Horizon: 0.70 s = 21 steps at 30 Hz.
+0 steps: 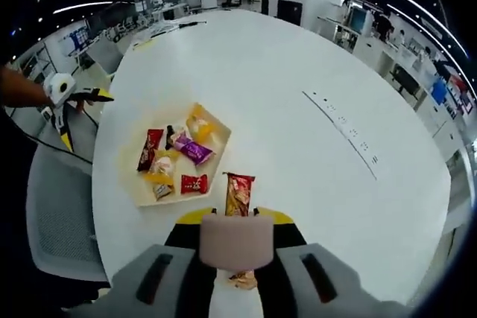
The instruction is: Place the target food into the container with the food tongs after gripping and lifting it, then release it inside without dropping or visibly crushing the food.
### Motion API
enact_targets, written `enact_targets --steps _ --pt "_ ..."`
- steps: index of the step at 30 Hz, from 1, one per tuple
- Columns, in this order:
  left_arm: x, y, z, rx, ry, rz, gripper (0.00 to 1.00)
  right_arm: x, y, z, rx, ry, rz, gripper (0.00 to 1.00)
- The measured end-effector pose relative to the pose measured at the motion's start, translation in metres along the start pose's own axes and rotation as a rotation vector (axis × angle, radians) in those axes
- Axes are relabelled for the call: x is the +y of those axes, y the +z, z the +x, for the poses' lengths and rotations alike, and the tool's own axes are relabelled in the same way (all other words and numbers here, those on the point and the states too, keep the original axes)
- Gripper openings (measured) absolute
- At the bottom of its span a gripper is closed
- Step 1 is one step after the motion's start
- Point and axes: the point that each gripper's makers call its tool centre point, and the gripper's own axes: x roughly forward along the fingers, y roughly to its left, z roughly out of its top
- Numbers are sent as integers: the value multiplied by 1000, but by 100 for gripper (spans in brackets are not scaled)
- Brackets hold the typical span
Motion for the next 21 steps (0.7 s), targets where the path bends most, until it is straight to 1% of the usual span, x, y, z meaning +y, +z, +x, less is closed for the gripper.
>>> enact_targets --steps 4,9,11,18,21 --pt "-1 0 1 -3 -6 -2 99 -1 8 -8 4 -11 -12 18" --pt "-1 0 1 -3 -4 4 99 -5 29 -25 -30 -26 -8 18" --pt "-2 0 1 -1 -9 6 99 -7 32 -28 -27 -38 -8 18" --pt "-3 0 1 -2 -14 1 99 -3 45 -28 -41 -57 -1 18" --pt "-3 0 1 -5 -14 -9 99 6 47 -22 -35 -58 -13 18"
